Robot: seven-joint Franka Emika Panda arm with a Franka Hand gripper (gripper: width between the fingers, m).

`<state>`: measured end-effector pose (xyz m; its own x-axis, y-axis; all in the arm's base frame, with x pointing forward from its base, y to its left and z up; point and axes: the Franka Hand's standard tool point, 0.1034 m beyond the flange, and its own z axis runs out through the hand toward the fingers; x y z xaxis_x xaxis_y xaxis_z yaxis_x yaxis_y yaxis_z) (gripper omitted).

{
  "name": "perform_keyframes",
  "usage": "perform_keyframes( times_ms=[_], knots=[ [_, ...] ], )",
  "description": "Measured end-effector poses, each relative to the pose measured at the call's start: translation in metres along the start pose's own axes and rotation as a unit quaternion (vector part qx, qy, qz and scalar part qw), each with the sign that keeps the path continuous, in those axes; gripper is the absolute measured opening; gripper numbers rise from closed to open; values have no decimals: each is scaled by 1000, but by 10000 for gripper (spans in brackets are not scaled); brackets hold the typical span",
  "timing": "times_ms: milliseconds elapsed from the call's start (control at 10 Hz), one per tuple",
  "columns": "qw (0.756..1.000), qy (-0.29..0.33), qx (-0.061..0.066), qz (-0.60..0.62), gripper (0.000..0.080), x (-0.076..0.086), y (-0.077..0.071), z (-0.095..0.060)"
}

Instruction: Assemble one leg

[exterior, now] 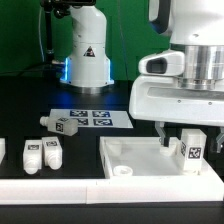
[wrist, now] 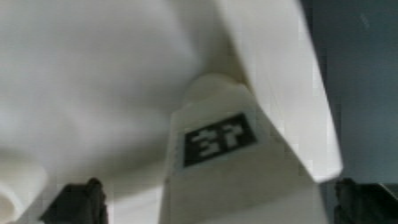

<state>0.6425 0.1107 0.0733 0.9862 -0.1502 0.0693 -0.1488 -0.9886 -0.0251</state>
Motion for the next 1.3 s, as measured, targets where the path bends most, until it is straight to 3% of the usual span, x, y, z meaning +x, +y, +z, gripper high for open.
perform_keyframes(
  times_ms=[300,400,500,600,700,800,1000,1100,1300],
  knots=[
    [1000,-1,1,-8,649,0,-3,0],
    [1000,-1,1,-8,544,0,-3,0],
    [999,-1,3,33,544,-1,-4,0],
    [998,-1,2,66,378,-1,-4,0],
    [993,0,1,120,285,-1,-4,0],
    [983,1,-3,186,285,-1,-5,0],
    [946,8,-12,324,285,-3,-5,-1],
    [915,6,-10,403,285,-3,-5,-1],
    [817,3,13,577,285,-3,-3,2]
  ],
)
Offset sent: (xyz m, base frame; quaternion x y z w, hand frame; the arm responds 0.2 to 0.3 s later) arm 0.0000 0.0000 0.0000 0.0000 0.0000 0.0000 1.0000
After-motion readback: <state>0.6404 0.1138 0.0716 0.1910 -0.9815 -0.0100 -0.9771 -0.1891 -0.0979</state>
